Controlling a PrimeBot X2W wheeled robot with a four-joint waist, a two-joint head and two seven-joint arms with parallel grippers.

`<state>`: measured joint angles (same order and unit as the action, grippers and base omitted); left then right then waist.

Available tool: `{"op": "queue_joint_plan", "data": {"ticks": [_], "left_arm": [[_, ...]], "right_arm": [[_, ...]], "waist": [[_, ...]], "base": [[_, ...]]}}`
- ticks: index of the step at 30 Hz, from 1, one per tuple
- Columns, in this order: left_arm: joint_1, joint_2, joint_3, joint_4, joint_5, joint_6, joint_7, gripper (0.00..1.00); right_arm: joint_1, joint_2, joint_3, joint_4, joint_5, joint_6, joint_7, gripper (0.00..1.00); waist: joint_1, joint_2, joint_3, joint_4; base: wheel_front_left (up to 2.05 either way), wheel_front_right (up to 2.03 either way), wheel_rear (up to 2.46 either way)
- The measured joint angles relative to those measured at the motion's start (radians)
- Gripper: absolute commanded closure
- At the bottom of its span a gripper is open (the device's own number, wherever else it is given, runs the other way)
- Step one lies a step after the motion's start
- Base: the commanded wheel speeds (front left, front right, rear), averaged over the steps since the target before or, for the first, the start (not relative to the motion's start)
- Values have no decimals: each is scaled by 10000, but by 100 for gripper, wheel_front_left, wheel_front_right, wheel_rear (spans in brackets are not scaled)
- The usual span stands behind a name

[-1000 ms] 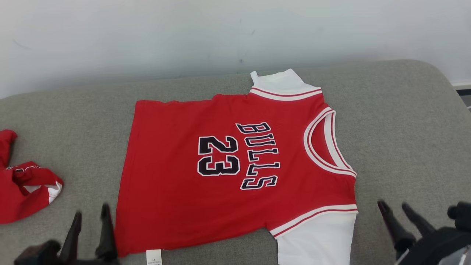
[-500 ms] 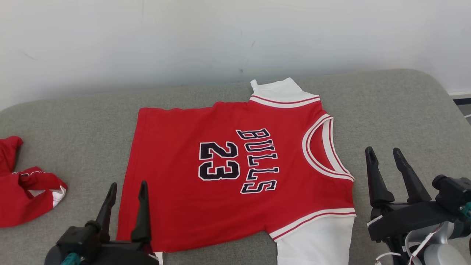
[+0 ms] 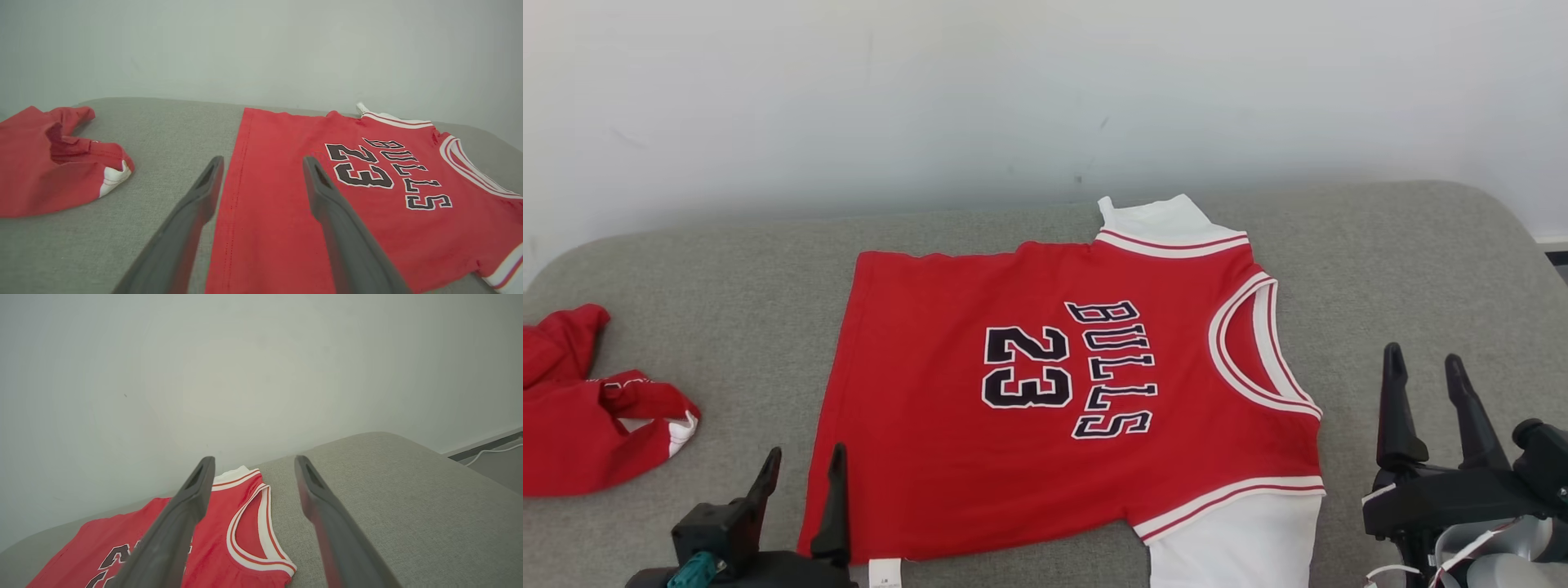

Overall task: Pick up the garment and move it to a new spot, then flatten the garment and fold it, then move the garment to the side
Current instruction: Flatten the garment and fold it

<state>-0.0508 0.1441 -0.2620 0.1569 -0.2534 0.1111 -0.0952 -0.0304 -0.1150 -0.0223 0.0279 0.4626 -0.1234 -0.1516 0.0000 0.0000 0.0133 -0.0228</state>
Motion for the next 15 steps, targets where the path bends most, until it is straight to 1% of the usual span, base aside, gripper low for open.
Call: {"op": "queue_joint_plan", "data": {"ticks": [7,15], "left_arm": [[286,31,560,104,-13,44,169,0],[474,-15,594,4,-13,117,364,0]], "right_arm": [[0,25,31,336,-77,0,-219,0],[1,48,153,489,-92,0,-336,0]], "waist": [[0,0,-86,228],[0,0,-100,334]], "base": [[0,0,0],[0,0,0]]}}
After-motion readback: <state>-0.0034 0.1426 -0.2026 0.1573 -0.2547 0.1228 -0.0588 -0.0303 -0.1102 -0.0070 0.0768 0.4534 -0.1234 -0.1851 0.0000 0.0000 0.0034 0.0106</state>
